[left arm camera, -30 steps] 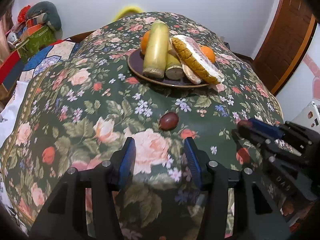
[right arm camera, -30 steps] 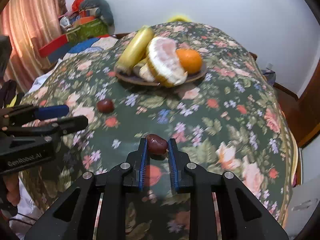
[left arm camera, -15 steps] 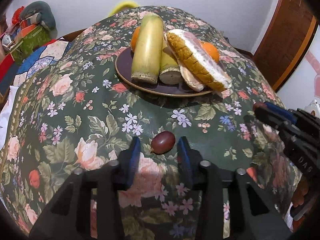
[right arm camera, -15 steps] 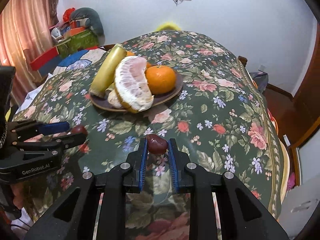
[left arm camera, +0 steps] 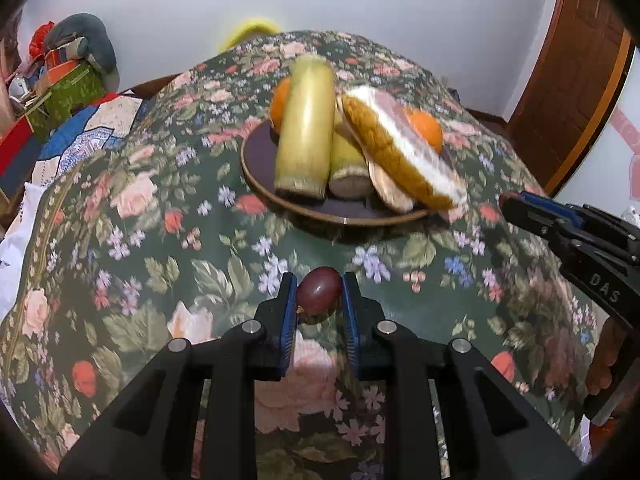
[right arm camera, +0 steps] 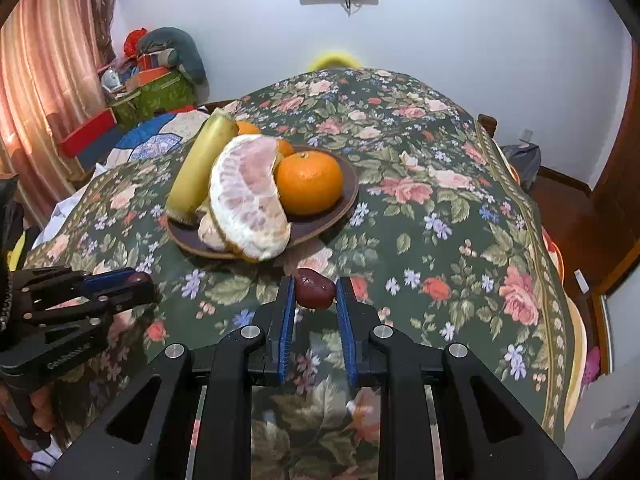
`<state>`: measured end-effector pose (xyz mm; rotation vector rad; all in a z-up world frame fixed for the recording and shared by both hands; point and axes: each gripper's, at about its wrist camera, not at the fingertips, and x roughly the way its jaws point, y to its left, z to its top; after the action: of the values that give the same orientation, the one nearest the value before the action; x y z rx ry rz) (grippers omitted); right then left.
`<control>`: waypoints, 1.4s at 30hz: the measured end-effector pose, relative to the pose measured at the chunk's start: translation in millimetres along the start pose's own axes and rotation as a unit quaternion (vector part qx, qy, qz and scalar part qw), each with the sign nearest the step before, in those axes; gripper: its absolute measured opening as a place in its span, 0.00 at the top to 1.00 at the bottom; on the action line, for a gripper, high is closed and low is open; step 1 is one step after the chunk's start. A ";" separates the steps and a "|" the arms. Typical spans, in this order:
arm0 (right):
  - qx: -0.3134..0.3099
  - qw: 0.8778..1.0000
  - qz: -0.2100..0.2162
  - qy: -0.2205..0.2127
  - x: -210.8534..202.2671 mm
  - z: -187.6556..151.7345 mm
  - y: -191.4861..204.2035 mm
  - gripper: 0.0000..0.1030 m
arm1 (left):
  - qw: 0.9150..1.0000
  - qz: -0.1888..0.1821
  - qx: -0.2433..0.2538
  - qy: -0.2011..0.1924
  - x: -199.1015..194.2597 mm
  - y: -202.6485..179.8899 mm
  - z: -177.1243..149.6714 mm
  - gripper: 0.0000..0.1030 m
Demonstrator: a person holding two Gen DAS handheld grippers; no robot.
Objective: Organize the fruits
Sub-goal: 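Carry the date to the plate with the left gripper while the right gripper places its date there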
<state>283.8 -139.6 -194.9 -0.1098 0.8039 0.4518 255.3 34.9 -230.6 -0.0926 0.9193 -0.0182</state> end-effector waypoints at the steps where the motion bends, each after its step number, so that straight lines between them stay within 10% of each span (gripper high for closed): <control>1: 0.001 1.000 -0.001 -0.002 0.2 1.3 -0.8 0.82 | 1.000 -0.002 -0.001 -0.005 -2.3 0.7 3.7 0.79; 42: -0.004 1.000 0.006 0.020 54.2 36.7 1.8 0.80 | 1.000 -0.021 0.009 -0.020 26.8 -10.8 50.3 0.68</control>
<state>340.4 -109.3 -208.1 -0.1226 0.8417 0.4656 311.8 26.3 -220.7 -0.0945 0.8779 -0.0637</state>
